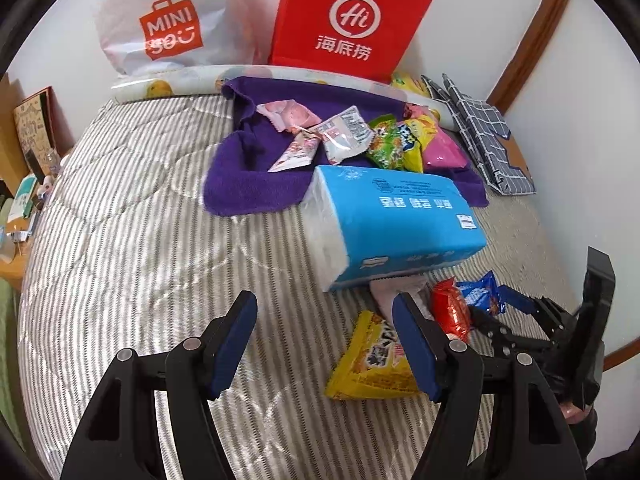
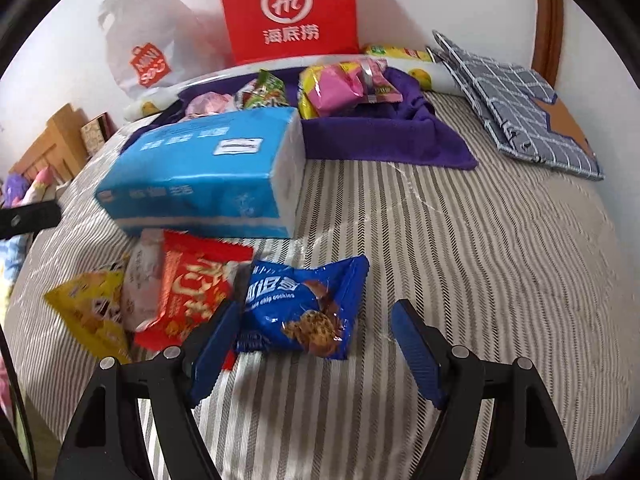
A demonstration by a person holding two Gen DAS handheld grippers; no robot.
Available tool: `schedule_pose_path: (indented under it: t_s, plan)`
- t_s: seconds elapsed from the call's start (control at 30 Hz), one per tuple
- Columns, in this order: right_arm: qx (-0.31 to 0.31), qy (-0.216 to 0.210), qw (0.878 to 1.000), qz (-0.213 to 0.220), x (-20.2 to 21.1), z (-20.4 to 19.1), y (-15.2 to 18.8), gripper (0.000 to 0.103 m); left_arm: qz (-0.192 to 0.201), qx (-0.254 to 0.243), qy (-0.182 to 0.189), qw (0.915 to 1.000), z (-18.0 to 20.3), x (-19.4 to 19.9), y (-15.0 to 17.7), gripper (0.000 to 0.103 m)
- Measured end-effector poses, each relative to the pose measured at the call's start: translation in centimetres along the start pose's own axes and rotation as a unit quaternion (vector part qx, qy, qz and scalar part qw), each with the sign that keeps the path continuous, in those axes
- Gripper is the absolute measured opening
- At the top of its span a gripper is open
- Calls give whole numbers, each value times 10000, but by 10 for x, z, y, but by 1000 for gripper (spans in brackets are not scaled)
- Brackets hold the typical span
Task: Organize snacks
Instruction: 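Grasp the blue cookie bag with the right tool while the left tool grasps the yellow chip bag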
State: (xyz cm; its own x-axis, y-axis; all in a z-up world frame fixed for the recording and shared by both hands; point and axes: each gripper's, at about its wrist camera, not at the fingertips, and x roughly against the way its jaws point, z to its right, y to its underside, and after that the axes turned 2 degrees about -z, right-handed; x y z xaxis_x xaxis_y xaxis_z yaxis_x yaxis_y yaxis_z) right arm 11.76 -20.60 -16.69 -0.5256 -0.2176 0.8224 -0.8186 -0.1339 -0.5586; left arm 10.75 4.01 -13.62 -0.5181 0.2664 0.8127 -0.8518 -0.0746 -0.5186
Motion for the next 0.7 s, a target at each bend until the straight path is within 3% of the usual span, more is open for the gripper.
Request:
schedule_pose_path:
  t_s: [0.17,0.23,0.3,0.47,0.7]
  plan:
    - [67,288,9996,39,-7,-6,-3,76,59,15,19,10000,-10,10,6,70]
    - [119,393,9991,73,-6,-8,-3,60,15,-21,125,9999,-9,12,8,70]
    - [121,367,9992,78,-5,-7,-2,52,-11,-99,211,9997,-3,12,10,70]
    - [-54,374,9993,68,6,3,1,46,-228,-275,581,9977,19,3,19,70]
    - [-337,592,9973,289,40,29,9,45,-346,-555,708,9953,48,-5,31,75]
